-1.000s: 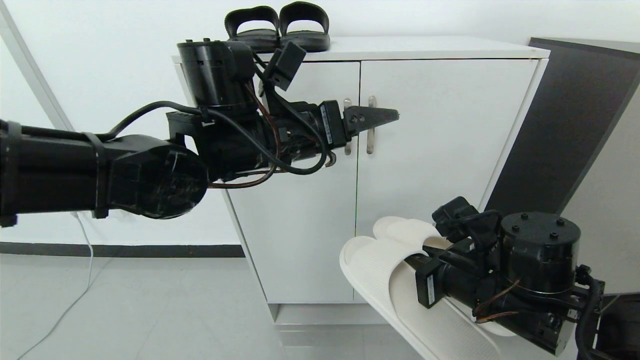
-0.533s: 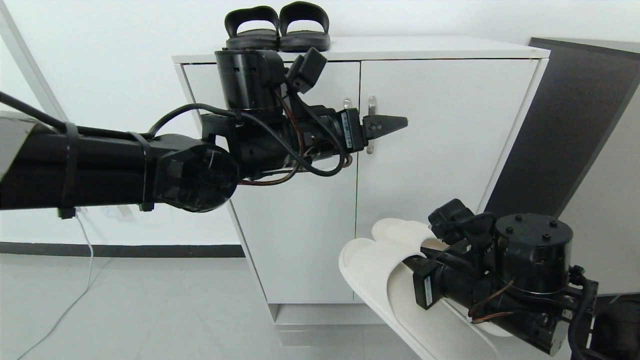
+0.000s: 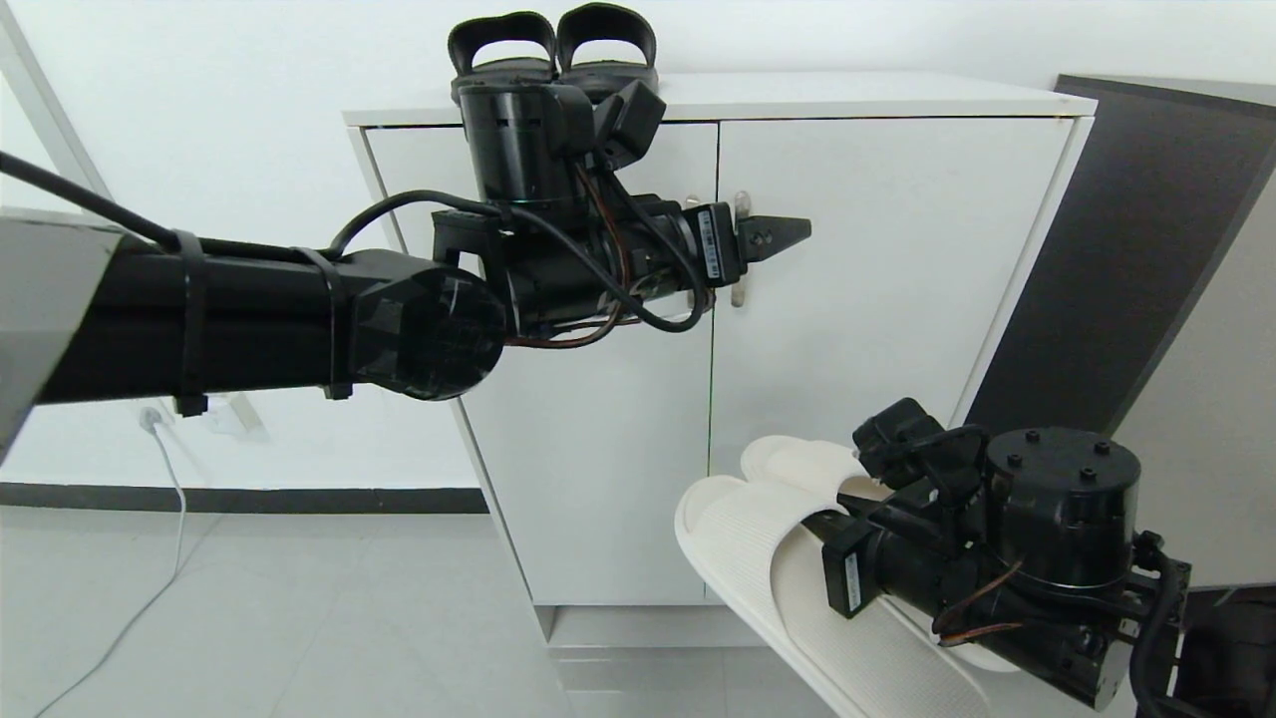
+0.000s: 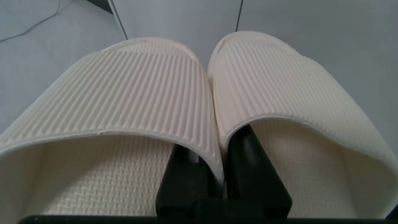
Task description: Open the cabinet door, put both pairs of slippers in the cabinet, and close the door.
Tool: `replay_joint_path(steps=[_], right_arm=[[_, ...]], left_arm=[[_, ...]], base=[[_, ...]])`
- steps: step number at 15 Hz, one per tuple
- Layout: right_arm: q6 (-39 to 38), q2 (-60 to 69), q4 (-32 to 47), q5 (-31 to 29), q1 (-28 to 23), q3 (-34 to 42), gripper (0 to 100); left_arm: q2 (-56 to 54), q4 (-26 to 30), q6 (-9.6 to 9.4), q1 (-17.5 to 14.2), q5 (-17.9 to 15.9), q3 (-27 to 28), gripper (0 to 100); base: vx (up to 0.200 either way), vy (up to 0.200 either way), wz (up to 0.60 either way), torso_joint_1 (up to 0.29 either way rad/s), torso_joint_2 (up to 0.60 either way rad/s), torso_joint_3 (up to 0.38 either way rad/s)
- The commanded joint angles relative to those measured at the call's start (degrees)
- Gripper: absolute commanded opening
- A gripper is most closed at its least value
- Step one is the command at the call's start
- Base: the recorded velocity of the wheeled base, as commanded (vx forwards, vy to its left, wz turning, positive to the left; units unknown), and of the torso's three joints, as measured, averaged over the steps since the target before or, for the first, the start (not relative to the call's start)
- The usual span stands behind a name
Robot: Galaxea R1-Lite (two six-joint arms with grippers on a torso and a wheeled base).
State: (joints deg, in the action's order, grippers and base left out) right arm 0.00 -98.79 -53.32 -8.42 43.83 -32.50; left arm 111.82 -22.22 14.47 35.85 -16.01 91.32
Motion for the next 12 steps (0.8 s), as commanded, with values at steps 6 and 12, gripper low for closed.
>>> replay_joint_path(steps=[6,12], right_arm=[[0.00,-0.17,-0.03,-0.01,0.03,-0.02,0],[0.00,-0.35,-0.03,0.07,0.03,0.07,0]], left_arm=[[3.49,1.92,0.03,-0.52,0.01,4.48,100],[5.25,1.92,0.03,-0.26,-0.25,6.06,100]], base=[[0.000,0.000,0.00,0.000,0.00,0.000],[0.000,0.000,0.00,0.000,0.00,0.000]])
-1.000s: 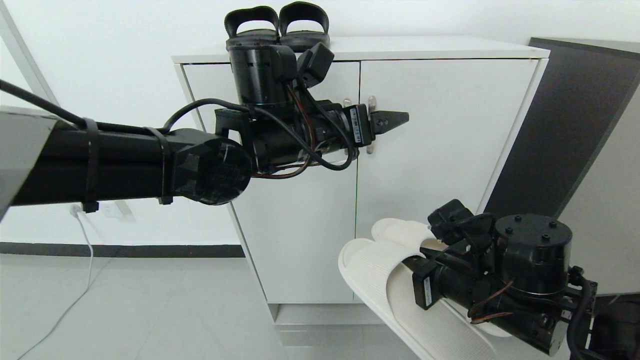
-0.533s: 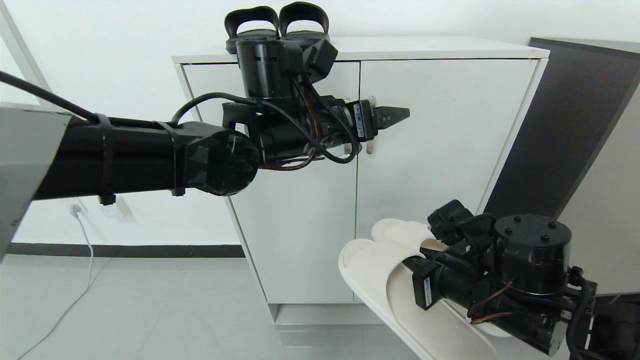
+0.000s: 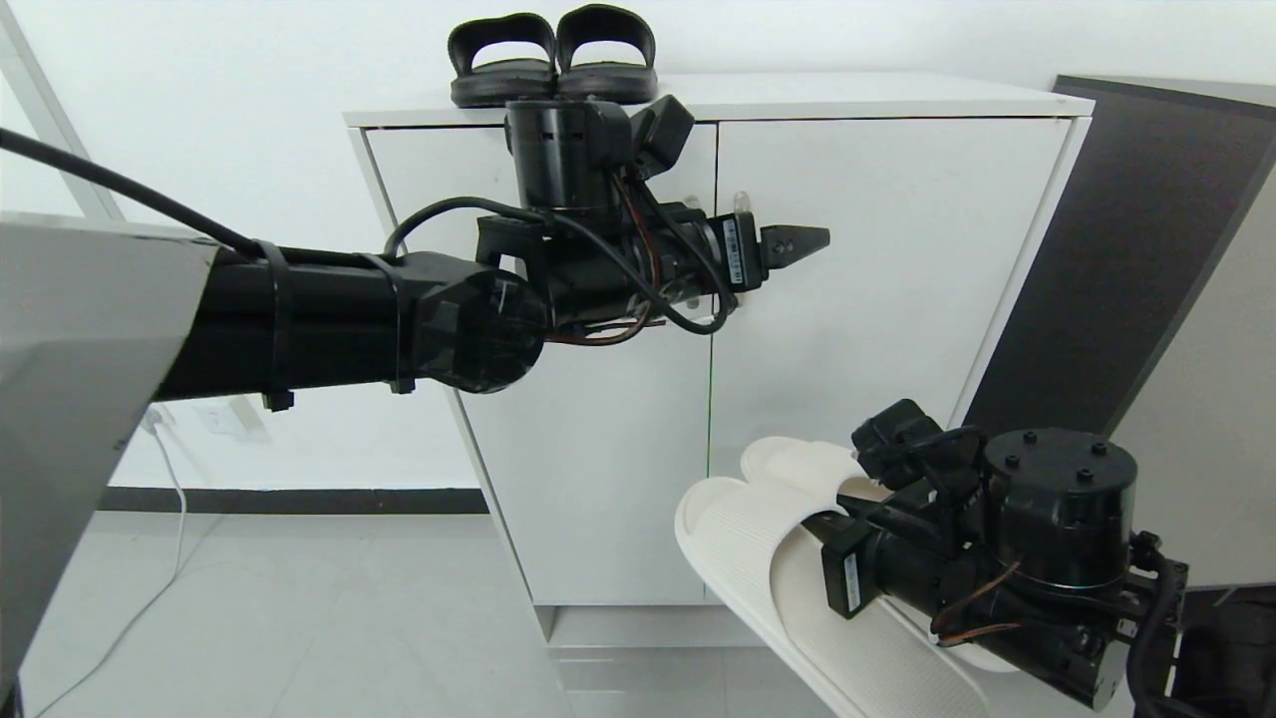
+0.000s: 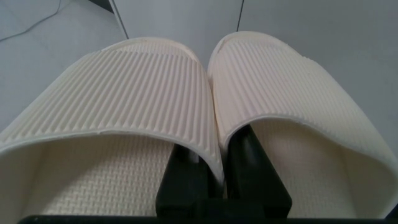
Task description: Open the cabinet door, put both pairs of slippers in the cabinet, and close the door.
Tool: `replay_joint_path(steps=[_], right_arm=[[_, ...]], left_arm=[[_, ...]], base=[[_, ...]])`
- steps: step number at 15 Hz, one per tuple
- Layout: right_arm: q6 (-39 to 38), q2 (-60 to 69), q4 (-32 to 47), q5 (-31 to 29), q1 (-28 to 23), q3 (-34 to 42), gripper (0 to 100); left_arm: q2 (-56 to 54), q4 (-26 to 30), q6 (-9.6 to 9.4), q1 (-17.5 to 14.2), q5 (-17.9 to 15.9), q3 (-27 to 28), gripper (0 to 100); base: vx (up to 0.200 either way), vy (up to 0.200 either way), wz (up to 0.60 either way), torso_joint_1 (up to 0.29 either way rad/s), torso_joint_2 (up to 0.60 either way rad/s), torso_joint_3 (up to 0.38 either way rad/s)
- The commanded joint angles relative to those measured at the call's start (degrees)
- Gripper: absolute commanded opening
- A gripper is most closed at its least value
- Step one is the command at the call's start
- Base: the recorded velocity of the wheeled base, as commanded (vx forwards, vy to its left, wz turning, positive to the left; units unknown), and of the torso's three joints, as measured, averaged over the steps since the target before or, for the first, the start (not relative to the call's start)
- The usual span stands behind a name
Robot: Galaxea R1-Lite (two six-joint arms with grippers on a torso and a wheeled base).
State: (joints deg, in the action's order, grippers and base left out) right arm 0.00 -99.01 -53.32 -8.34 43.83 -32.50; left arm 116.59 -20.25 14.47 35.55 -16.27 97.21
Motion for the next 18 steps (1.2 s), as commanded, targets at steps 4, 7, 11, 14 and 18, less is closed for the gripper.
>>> replay_joint_path(steps=[4,7,11,14,18], right_arm=[[0.00,-0.30,-0.03,-0.01,0.03,0.24,0],[0.00,-0.13,-0.20,0.52,0.03,0.68,0],[1.32,0.66,-4.33,7.20,0.03,4.29,0],[3.08,1.80,-7.23,13.17,0.30,7.71,0],[3.08,3.65,-7.23,17.48,0.38,9.30,0]], left_arm=[[0.30,-0.05,0.12,0.22,0.01,0.18,0],[-0.84,-0.14,0.30,0.84,0.01,-1.06,0],[-5.85,-0.67,0.30,3.48,0.10,-7.21,0],[-8.49,-0.76,0.21,4.53,0.19,-10.55,0],[-13.06,-4.89,0.47,6.11,0.28,-17.40,0]], base=[[0.000,0.000,0.00,0.000,0.00,0.000],[0.000,0.000,0.00,0.000,0.00,0.000],[0.000,0.000,0.00,0.000,0.00,0.000],[0.000,0.000,0.00,0.000,0.00,0.000],[0.000,0.000,0.00,0.000,0.00,0.000]])
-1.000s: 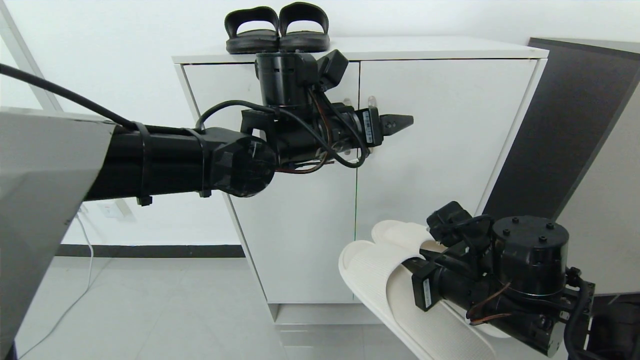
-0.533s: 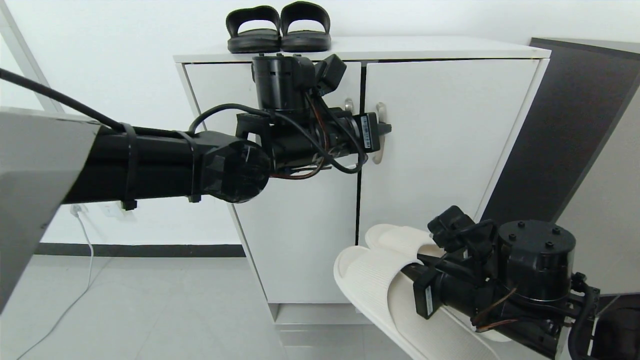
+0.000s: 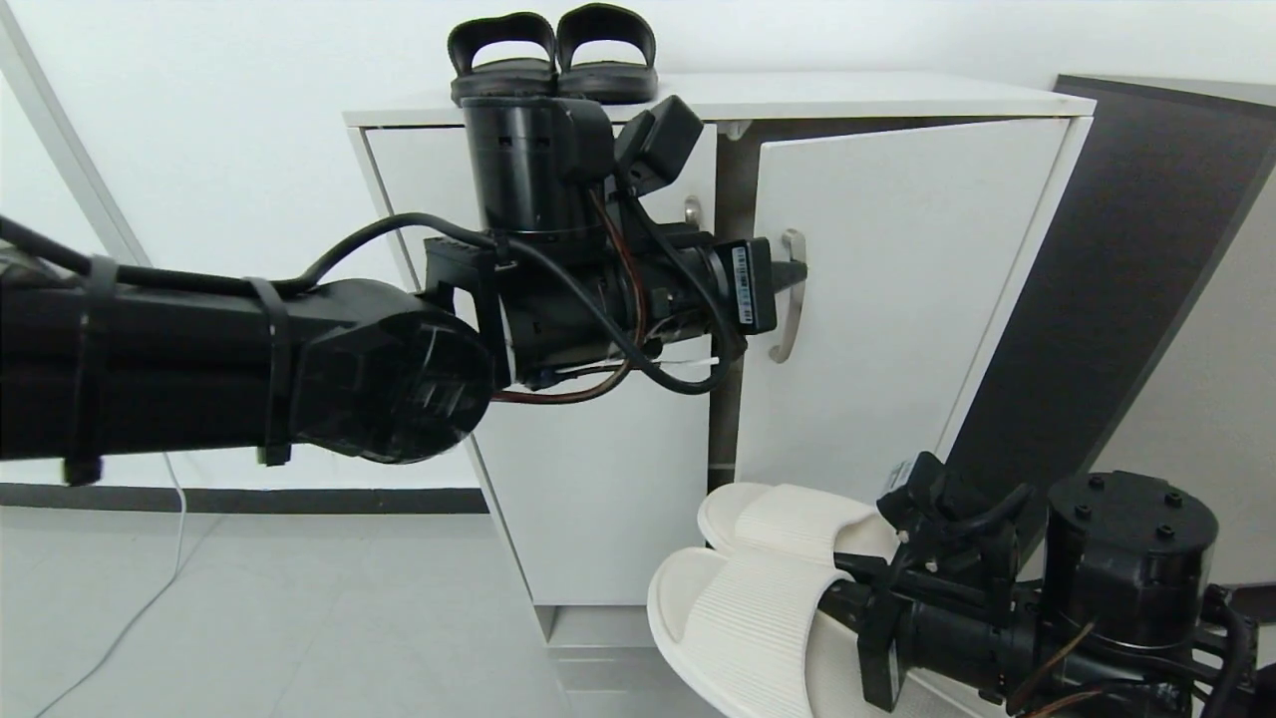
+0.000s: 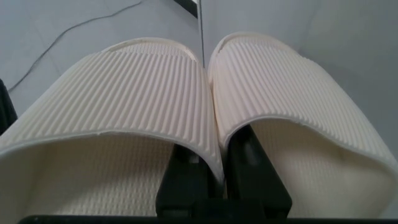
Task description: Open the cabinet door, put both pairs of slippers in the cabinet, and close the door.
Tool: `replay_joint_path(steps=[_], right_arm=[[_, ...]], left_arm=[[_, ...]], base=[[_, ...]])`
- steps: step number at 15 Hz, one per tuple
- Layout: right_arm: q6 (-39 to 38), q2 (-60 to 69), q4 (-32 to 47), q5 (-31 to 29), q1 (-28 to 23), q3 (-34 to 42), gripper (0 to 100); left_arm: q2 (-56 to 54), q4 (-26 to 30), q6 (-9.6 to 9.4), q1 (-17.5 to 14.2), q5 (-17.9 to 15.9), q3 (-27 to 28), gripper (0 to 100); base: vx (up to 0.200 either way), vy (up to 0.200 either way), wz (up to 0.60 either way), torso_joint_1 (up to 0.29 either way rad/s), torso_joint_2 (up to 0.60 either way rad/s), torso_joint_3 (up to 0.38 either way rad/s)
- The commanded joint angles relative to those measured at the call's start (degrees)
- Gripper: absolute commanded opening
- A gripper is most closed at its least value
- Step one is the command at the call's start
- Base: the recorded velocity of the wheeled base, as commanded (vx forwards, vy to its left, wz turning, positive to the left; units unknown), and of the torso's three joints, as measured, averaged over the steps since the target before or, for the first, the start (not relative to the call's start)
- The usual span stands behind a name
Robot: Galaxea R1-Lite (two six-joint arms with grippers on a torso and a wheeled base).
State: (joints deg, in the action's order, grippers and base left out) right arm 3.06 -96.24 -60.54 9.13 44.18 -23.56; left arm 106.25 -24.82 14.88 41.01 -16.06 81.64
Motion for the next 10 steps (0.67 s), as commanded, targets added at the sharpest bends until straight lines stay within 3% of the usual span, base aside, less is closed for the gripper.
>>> replay_joint_path(steps=[1,5,8,10], right_arm=[[0.02,1.15,-0.02,0.63,0.56,1.06,0],[0.02,1.32,-0.02,1.24,1.79,1.50,0],[0.10,1.67,-0.02,1.15,4.34,2.29,0],[0.10,1.76,-0.02,1.15,5.57,3.09,0]], left_arm=[[-4.83,-0.32,0.58,1.00,0.06,-3.77,0],[-8.96,-0.84,0.94,0.83,-0.03,-9.75,0],[-6.59,-0.84,1.29,-1.11,-1.96,-7.64,0],[-2.45,-2.69,3.84,-1.11,-2.23,-4.03,0]], base=[[0.000,0.000,0.00,0.000,0.00,0.000],[0.000,0.000,0.00,0.000,0.00,0.000],[0.000,0.000,0.00,0.000,0.00,0.000],[0.000,0.000,0.00,0.000,0.00,0.000]])
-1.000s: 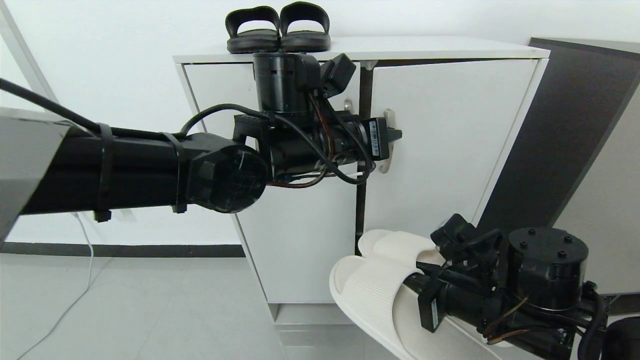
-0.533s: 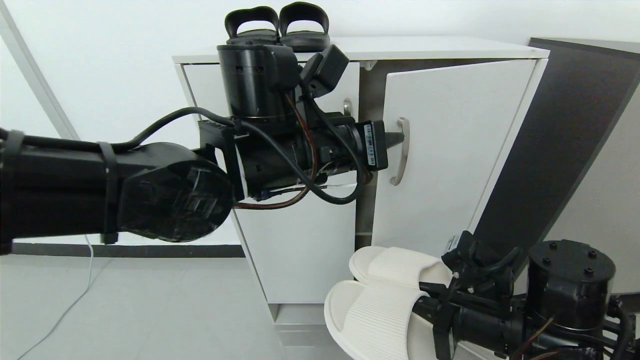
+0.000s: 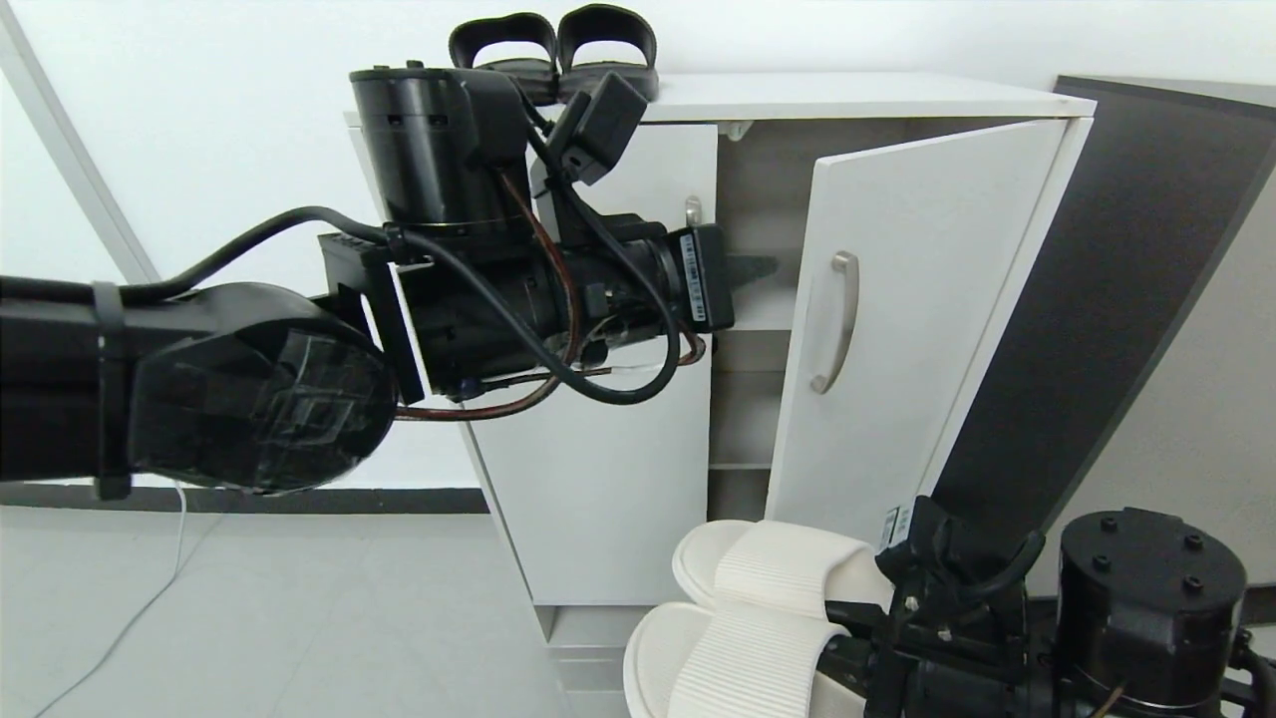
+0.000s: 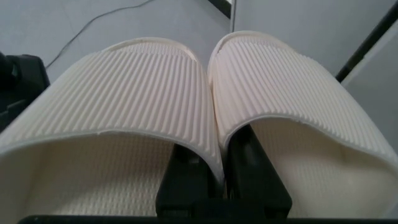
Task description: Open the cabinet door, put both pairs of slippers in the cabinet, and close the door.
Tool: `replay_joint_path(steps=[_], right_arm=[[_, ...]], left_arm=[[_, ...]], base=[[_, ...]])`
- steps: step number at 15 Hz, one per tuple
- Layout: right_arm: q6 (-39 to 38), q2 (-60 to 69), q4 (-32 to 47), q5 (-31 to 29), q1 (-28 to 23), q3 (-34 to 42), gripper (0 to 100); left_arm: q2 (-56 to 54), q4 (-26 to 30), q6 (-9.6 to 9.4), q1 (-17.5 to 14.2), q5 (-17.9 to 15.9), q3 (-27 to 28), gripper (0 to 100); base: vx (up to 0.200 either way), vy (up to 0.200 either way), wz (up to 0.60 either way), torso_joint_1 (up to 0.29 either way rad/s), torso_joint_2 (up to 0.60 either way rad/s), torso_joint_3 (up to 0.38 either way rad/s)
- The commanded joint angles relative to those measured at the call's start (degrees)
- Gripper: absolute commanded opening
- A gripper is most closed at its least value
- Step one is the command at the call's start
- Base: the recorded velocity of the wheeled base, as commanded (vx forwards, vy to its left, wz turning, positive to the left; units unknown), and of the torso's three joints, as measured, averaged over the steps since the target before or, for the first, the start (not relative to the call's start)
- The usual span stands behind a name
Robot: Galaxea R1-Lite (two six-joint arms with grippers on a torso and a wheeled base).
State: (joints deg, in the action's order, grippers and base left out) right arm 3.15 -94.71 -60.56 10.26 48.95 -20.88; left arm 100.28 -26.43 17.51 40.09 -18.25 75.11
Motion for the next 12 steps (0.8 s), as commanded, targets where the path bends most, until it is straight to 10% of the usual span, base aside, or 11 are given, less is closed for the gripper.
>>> replay_joint_path(steps=[1,7,12], right_arm=[[0.02,0.23,0.01,-0.07,1.15,0.49,0],[0.72,-0.04,0.01,-0.16,1.94,0.67,0],[0.72,-0.39,0.01,-0.33,2.65,1.11,0]], left_arm=[[5.80,-3.01,1.83,-0.46,0.14,4.17,0],[9.14,-4.42,1.92,-0.02,0.67,5.84,0],[7.83,-10.31,0.69,8.42,1.02,0.92,0]], base=[[0.000,0.000,0.00,0.000,0.00,0.000],[-0.067,0.000,0.00,0.001,0.00,0.000],[-0.200,0.000,0.00,0.002,0.00,0.000]])
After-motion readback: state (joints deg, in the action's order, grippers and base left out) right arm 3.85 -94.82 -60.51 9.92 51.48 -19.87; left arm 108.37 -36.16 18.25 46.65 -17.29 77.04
